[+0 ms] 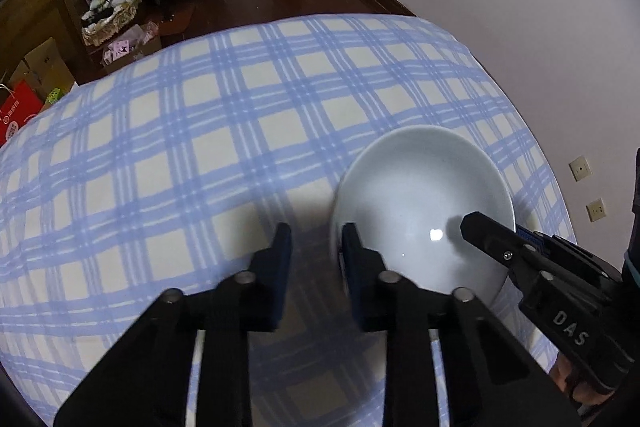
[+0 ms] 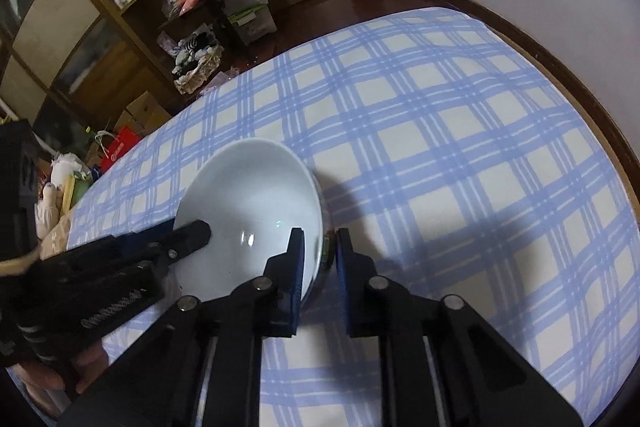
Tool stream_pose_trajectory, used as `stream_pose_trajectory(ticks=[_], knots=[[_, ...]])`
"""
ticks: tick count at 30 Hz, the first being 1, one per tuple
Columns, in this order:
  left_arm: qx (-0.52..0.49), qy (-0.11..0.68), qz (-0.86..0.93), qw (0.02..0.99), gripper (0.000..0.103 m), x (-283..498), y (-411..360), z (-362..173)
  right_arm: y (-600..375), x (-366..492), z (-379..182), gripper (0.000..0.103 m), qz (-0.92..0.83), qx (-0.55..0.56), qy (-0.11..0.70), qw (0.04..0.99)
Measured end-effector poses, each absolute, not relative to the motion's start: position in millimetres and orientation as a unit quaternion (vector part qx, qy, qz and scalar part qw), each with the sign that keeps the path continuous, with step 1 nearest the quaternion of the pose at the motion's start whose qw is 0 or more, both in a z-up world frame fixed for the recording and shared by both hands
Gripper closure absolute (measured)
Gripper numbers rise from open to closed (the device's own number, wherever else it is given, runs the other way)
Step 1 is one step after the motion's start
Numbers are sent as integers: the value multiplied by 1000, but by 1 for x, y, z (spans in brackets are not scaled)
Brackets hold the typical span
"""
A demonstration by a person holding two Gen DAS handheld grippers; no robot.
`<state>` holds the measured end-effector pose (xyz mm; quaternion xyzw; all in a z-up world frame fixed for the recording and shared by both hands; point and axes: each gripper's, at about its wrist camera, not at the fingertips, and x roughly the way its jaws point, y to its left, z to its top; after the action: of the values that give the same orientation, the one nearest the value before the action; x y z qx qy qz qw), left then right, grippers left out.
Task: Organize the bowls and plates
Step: 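Close the left tool on the red-patterned bowl rim while the right tool grips it too, then lift and carry the red-patterned bowl with both tools over the nested bowls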
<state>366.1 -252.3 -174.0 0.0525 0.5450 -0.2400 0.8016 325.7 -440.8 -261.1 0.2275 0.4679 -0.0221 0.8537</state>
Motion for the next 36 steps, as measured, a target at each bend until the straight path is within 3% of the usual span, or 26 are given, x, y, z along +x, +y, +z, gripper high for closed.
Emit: stream_pose_trajectory(ticks=[3, 36], knots=[[40, 548, -242, 800, 91, 362, -253, -173, -441, 322, -257, 89, -16, 242, 462, 853], [18, 527, -243, 814, 91, 227, -204, -91, -401, 194, -176, 91, -13, 196, 441, 876]])
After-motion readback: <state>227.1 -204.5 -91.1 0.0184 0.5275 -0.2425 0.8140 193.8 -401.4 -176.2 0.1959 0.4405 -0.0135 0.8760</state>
